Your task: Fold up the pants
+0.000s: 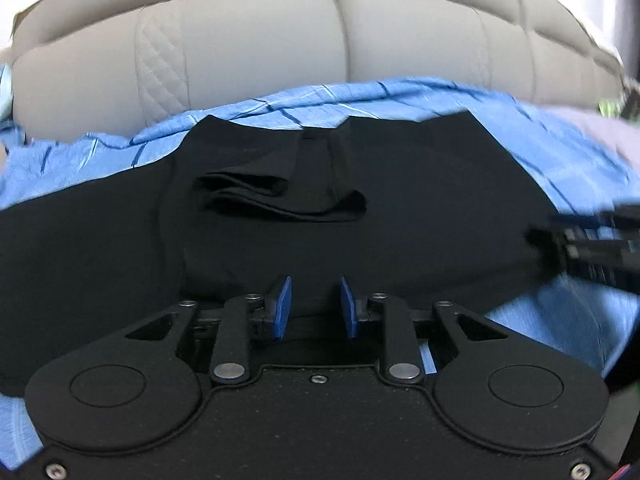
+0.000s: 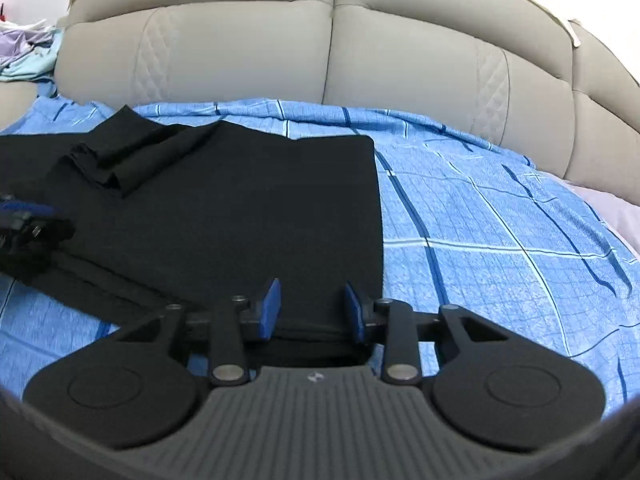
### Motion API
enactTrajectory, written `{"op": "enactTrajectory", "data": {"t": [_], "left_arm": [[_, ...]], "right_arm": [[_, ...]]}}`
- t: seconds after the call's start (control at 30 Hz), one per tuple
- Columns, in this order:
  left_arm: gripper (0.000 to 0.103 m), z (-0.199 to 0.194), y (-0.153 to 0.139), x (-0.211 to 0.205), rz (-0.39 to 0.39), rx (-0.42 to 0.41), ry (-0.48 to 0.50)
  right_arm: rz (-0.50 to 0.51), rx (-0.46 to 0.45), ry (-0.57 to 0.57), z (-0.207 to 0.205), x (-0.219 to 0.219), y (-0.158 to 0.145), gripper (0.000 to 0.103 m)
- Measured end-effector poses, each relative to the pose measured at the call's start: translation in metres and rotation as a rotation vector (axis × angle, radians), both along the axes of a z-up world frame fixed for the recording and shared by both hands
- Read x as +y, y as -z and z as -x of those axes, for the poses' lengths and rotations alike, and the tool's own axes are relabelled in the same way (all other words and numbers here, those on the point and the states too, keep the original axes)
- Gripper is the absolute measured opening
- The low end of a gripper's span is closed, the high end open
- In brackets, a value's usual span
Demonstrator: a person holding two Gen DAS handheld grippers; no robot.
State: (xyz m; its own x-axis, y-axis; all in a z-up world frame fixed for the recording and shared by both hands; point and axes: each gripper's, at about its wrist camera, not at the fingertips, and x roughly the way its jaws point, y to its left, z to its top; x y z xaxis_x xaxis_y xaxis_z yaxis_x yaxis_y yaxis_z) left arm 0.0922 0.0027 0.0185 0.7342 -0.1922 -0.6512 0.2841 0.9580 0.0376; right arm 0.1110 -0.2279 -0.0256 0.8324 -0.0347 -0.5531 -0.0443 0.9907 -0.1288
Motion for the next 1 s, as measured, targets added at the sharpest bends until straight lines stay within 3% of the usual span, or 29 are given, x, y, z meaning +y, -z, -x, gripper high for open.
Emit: {"op": "enactTrajectory", "data": {"t": [0.1,0.23,0.37,0.43,0.5,0.53,0.67,0.73,0.83,1.0], "left_arm": [[0.025,0.007,-0.014,-0.003,0.022,0.021,0.019],[0.025,-0.013,-0.037,-0.018,0.080,-0.003,0.057],[0.023,-0.054,-0.016,-0.048,0.022,0.058,0.106],[0.024,-0.064,-0.010,-0.053,-0.039,-0.026,0.109],[0.023,-0.085,-0.014,-0.042,-0.156,-0.087,0.010],[0.023,-0.098,-0.019,-0.027,-0.165,-0.105,-0.060],[0.022,-0.142,-0.040,0.042,-0.103,-0.051,-0.362],[0.021,-0.143,-0.053,0.065,-0.031,-0.055,-0.437],[0.022,-0.122,-0.068,0.072,0.039,-0.096,-0.402],[0.027,-0.097,-0.061,0.043,0.084,-0.045,-0.170]], "right_arm": [[-0.001,-0.002,-0.014,0.005,-0.005,0.003,0.051],[0.003,-0.016,-0.023,0.009,-0.004,0.006,0.052],[-0.011,-0.023,-0.026,0.010,-0.005,0.007,0.053],[-0.010,-0.027,-0.028,0.010,-0.005,0.008,0.054],[-0.007,-0.028,-0.028,0.010,-0.005,0.008,0.054],[-0.010,-0.026,-0.024,0.010,-0.005,0.008,0.054],[-0.037,-0.026,-0.008,0.010,-0.006,0.008,0.056],[-0.034,-0.030,-0.012,0.010,-0.006,0.009,0.056],[-0.034,-0.028,-0.017,0.010,-0.007,0.009,0.056],[-0.034,-0.026,-0.024,0.009,-0.007,0.008,0.056]]}}
